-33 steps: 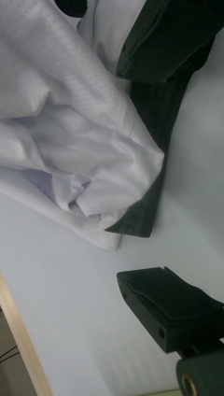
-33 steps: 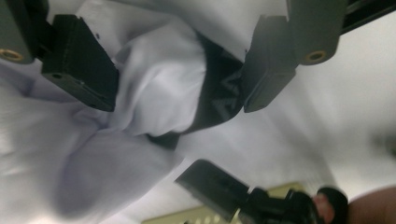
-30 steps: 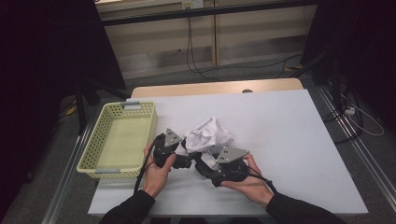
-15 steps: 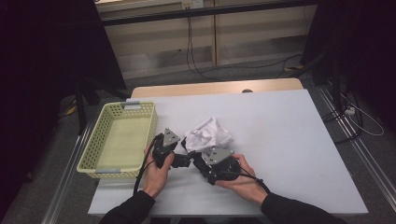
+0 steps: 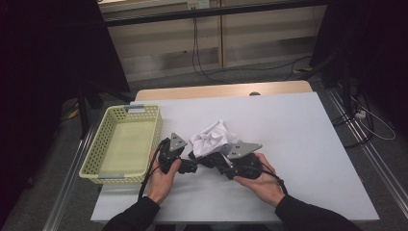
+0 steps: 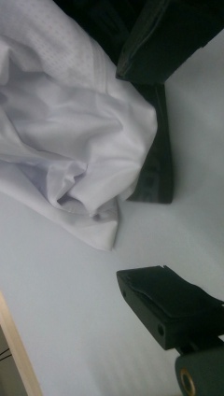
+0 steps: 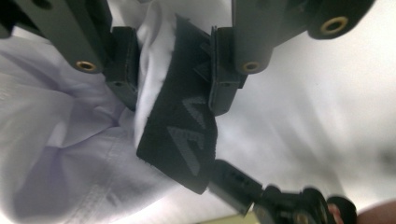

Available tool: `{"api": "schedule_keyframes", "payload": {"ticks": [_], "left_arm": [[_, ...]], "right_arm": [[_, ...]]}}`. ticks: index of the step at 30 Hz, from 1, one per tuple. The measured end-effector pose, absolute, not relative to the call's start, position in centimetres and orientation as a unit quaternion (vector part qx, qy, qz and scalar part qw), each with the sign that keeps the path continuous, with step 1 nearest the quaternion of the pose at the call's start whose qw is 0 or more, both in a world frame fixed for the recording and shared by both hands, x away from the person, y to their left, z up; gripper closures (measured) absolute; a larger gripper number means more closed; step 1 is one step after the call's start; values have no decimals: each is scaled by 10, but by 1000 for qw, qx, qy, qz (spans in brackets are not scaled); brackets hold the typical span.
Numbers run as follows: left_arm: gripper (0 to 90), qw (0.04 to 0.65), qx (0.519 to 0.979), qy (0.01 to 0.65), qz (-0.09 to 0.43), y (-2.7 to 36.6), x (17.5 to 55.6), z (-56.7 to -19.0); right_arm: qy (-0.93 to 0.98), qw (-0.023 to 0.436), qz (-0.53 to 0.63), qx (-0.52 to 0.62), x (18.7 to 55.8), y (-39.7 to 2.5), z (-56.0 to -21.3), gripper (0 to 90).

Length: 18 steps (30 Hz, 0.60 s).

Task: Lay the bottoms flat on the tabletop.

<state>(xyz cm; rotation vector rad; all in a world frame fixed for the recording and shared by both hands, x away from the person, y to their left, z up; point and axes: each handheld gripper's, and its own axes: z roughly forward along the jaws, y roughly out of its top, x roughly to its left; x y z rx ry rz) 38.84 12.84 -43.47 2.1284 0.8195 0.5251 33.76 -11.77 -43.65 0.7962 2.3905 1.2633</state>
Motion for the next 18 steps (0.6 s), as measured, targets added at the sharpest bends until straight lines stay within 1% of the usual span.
{"api": "schedule_keyframes", "payload": {"ticks": [2, 3, 5, 11, 15, 18], "left_arm": [[48, 392, 835, 323, 210, 127, 388, -435], [47, 394, 835, 323, 207, 126, 388, -435], [47, 397, 834, 324, 205, 125, 388, -435], [49, 400, 837, 316, 196, 118, 386, -438], [49, 411, 845, 288, 185, 114, 382, -437], [51, 412, 854, 270, 165, 108, 379, -439]], "right_arm": [[831, 162, 448, 286, 338, -125, -431, 704], [829, 160, 453, 288, 338, -128, -429, 745], [826, 156, 456, 294, 339, -136, -424, 771], [814, 152, 467, 312, 341, -154, -413, 793], [804, 156, 477, 319, 341, -167, -403, 793], [795, 162, 484, 328, 341, -177, -397, 792]]}}
